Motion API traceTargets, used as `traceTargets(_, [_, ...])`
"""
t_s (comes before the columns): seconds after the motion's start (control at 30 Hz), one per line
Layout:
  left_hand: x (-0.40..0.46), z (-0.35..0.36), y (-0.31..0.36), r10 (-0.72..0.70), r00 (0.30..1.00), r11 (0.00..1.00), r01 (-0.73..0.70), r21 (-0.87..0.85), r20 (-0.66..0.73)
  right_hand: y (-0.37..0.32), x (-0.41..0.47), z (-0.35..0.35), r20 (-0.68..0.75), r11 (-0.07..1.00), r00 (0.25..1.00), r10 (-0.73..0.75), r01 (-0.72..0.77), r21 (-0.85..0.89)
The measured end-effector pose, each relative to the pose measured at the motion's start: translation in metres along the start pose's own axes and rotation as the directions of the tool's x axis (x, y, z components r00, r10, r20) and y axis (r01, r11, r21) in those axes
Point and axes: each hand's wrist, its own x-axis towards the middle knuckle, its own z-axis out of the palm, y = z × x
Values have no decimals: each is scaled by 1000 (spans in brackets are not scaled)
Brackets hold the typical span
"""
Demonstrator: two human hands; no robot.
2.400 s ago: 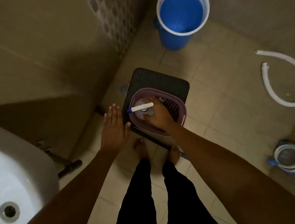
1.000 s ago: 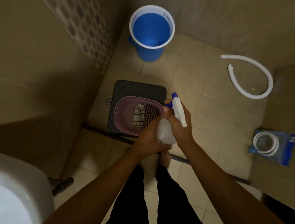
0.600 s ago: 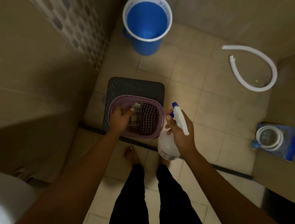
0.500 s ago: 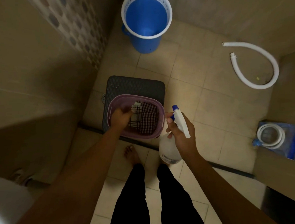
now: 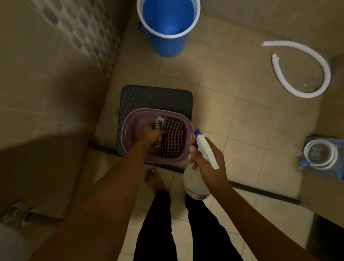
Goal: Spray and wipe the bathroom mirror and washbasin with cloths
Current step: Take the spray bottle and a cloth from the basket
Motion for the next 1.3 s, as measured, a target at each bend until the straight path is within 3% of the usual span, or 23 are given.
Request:
traceTargets(0.2, [-22,-3,6,-9,998,994,1,-112,-69,-14,-5,0,38,1000,999,-23,22,18])
traceTargets(0.47, [-34,-10,9,-7,998,985,-4,-170,-63,-14,-6,2,56,997,996,-71,69,26])
traceTargets(0.8, [-70,-46,-3,-107,993,892,72,-447,-54,-20,-21,-2,64,997,995,-72,72,12])
traceTargets(1.03, [-136,-65,0,-61,998,723,68,-688,35,-48,-30,-12,118,991,984,-134,129,47])
traceTargets(1.3, [-223,-79,18,191,982,485,-88,-870,7,-95,-44,-21,278,973,933,-230,217,78])
